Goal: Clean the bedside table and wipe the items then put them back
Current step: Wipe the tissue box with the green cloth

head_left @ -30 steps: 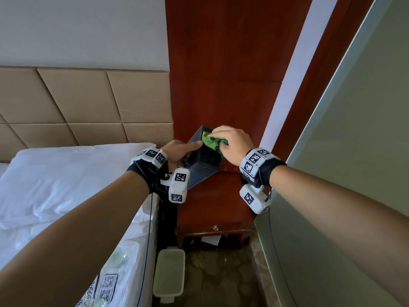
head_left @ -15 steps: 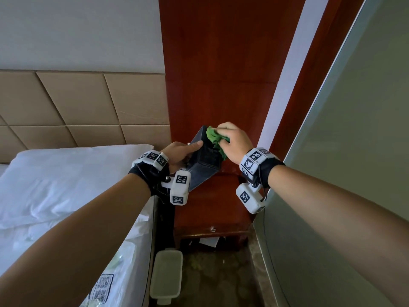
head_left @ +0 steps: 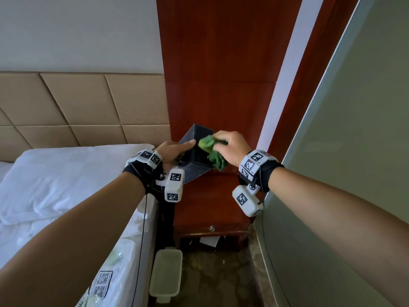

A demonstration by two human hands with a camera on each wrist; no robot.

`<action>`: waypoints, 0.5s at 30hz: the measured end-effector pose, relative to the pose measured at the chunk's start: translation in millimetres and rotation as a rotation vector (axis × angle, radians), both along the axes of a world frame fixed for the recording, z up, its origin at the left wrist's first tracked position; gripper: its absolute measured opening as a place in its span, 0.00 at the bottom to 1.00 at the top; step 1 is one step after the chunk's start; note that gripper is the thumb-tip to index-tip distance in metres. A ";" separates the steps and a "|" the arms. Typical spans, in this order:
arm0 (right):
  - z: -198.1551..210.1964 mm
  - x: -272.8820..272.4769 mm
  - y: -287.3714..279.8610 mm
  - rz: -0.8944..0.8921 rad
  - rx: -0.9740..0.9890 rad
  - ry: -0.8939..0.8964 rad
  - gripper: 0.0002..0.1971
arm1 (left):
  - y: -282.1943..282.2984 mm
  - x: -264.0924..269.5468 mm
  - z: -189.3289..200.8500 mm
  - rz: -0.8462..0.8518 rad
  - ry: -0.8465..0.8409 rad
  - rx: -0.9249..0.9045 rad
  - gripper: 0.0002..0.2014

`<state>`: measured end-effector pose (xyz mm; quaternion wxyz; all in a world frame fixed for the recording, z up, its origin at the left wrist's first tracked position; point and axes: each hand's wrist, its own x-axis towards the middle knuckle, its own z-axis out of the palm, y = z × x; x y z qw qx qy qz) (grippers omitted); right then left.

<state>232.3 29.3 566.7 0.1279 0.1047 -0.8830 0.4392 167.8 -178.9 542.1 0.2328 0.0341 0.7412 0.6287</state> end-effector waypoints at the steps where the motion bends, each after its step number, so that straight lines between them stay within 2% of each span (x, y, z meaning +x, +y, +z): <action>1: 3.5 -2.5 1.5 -0.081 -0.013 0.057 0.14 | 2.6 2.5 2.0 -0.025 -0.006 0.011 0.31; 2: 6.7 -6.0 2.9 -0.148 0.004 0.105 0.14 | 4.7 3.4 2.9 -0.031 -0.010 0.012 0.26; 4: 12.2 -10.8 2.8 -0.191 0.064 0.138 0.15 | 7.7 8.5 6.5 -0.035 -0.006 0.031 0.26; 6: 14.8 -11.4 0.4 -0.144 0.118 0.131 0.16 | 11.0 11.4 10.2 -0.028 -0.005 0.058 0.33; 7: 15.9 -9.3 -1.1 -0.112 0.141 0.127 0.17 | 12.3 13.0 13.2 -0.016 -0.010 0.068 0.33; 12: 15.5 8.6 -4.0 0.043 0.211 0.151 0.18 | 13.0 13.7 27.7 0.054 0.014 0.037 0.22; 15: 14.4 17.5 -2.5 0.068 0.227 0.161 0.17 | 14.3 18.1 34.0 0.053 -0.022 0.059 0.20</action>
